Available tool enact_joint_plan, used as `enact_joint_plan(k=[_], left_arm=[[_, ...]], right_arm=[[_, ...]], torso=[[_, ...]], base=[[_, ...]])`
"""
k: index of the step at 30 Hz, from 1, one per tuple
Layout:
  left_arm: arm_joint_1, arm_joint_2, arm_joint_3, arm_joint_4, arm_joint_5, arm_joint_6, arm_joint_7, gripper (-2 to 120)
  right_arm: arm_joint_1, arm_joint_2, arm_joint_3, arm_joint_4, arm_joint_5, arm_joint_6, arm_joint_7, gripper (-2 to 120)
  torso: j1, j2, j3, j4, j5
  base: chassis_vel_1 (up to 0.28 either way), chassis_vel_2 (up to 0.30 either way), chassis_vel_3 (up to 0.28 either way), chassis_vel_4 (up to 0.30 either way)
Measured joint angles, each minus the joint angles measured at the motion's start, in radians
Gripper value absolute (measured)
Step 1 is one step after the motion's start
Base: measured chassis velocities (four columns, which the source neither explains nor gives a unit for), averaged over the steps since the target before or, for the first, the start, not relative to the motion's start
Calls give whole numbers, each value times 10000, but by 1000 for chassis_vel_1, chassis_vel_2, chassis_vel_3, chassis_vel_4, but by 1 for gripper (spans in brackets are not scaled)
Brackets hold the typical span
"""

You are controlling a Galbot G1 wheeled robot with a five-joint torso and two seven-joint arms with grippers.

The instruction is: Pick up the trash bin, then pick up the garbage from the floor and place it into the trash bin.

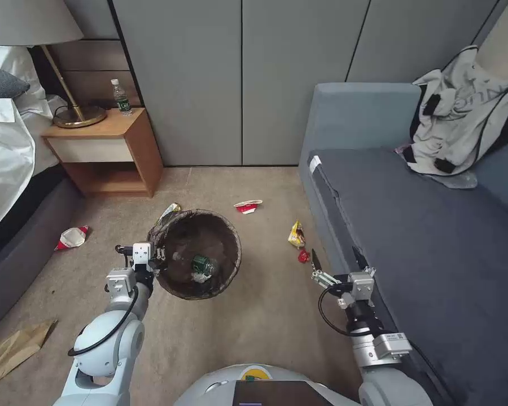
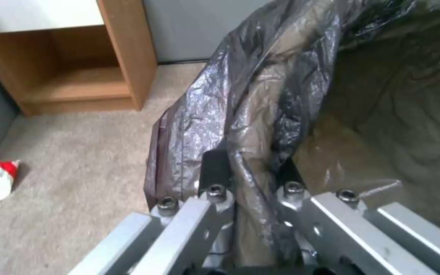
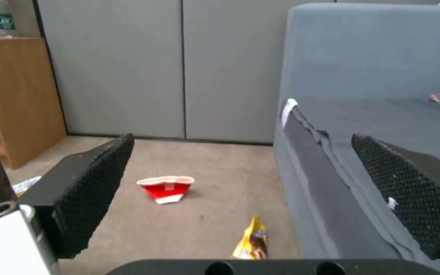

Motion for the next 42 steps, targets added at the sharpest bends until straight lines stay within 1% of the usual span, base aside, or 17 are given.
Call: enact_joint_plan(k=[6,14,16,18,24,27,33,35,37,38,42], left_arm=[[23,18,-10,-29,-12,-8,8,3],[44,35,-18,-62,-20,-20,17,3],[55,40,-22,-81,-22,-21,18,3],[56,40,-17,-81,-21,-21,20,3],[44,32,3,-81,-21,-21,22,3],[37,36,-17,-77,-34,-22,23,3],[34,46,-47,-77,-53,-21,19,3],[29,46,-34,-79,-56,-20,20,3],[29,37,-17,-86,-56,-17,20,3],[29,37,-17,-86,-56,-17,20,3],[53,42,-23,-139,-58,-12,19,3]], right_arm=[[-33,18,-96,-6,-50,6,43,100],[-46,36,-142,-31,-93,29,65,100],[-67,38,-172,-40,-107,38,67,100],[-69,40,-177,-56,-116,46,68,100],[-58,33,-192,-113,-141,29,77,100],[16,6,-206,-320,-222,-114,90,100],[197,-147,-378,-702,-226,-317,193,100],[349,-269,-628,-885,-217,-772,282,100],[564,-360,-931,-1134,-146,-1344,441,100],[564,-360,-931,-1134,-146,-1344,441,100],[1029,-477,-1336,-1714,349,-2323,512,100]], torso=[[1,0,0,-4,-1],[0,0,0,-3,-2],[0,0,0,1,-1],[0,0,0,-3,-2],[0,0,0,-3,-1],[1,0,1,-5,-2],[1,0,1,1,-1],[0,0,0,-4,-1],[0,0,0,-4,-1],[0,0,0,-4,-1],[0,0,0,-1,-1]], base=[[-138,136,139,-146],[-134,137,131,-147],[-108,167,140,-127],[-137,140,134,-136],[-143,136,130,-137],[-124,127,141,-129],[-32,54,45,-38],[0,0,0,0],[0,0,0,0],[0,0,0,0],[0,0,0,0]])
